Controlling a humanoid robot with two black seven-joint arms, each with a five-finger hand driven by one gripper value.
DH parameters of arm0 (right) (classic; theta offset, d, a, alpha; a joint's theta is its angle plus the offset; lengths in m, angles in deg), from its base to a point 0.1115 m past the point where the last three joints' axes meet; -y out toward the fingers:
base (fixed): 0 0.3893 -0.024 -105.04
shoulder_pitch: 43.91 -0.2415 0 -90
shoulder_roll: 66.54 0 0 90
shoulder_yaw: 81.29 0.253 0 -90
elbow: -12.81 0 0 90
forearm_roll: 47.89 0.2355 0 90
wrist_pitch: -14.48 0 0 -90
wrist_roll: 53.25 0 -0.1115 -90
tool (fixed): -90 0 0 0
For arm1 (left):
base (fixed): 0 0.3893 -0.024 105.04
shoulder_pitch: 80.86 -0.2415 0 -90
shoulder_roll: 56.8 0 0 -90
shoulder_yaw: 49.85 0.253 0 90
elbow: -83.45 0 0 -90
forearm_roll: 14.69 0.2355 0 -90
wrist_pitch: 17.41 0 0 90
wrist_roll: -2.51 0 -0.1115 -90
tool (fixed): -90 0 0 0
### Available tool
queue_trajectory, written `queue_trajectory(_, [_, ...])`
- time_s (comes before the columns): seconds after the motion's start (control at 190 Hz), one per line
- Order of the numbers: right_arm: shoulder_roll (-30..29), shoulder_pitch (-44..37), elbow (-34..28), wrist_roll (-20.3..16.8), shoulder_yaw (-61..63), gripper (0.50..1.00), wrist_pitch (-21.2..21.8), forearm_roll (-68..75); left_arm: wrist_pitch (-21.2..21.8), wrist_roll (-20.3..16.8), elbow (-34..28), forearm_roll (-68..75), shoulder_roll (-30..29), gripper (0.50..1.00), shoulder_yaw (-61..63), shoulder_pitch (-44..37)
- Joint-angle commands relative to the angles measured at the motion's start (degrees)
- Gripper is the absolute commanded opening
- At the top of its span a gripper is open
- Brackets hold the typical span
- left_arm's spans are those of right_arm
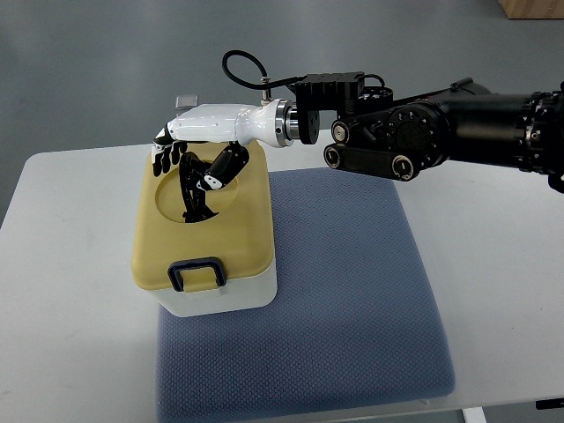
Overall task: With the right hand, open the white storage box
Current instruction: 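Lower the right hand onto the black lid handle and close fingers, then lift the yellow lid off the white box with the right hand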
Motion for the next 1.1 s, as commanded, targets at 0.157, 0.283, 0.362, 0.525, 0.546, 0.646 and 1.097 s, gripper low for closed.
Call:
queue_trajectory(0.157, [0.0,0.1,0.1,-0.2,-0.1,0.5,-1.5,0.0,0.0,0.1,0.0,0.0,0.0,1.0,0.0,0.0])
queue_trajectory(0.283, [0.2,0.0,0.1,-0.2,0.1,0.5,-1.6,0.1,0.0,0.1,0.0,0.0,0.0,1.0,0.0,0.0])
queue_trajectory(0.362, [0.5,-0.4,0.1,-0.2,0.2,0.5,-1.5,0.3,0.0,0.1,0.0,0.0,0.0,1.0,0.0,0.0])
queue_trajectory(0.525, [2.4,-2.1,-0.6,-0.1,0.3,0.5,-1.3,0.4,0.1,0.1,0.0,0.0,0.0,1.0,0.0,0.0])
queue_trajectory(0.546, [2.9,-2.6,-0.9,-0.1,0.3,0.5,-1.2,0.4,0.0,0.1,0.0,0.0,0.0,1.0,0.0,0.0])
queue_trajectory(0.646, [6.0,-4.7,-3.6,-0.1,0.3,0.5,-1.0,0.4,0.1,0.1,0.0,0.0,0.0,1.0,0.0,0.0])
queue_trajectory(1.097, [30.7,-10.3,-20.2,0.4,-0.4,0.5,4.7,-4.3,0.1,0.1,0.0,0.0,0.0,1.0,0.0,0.0])
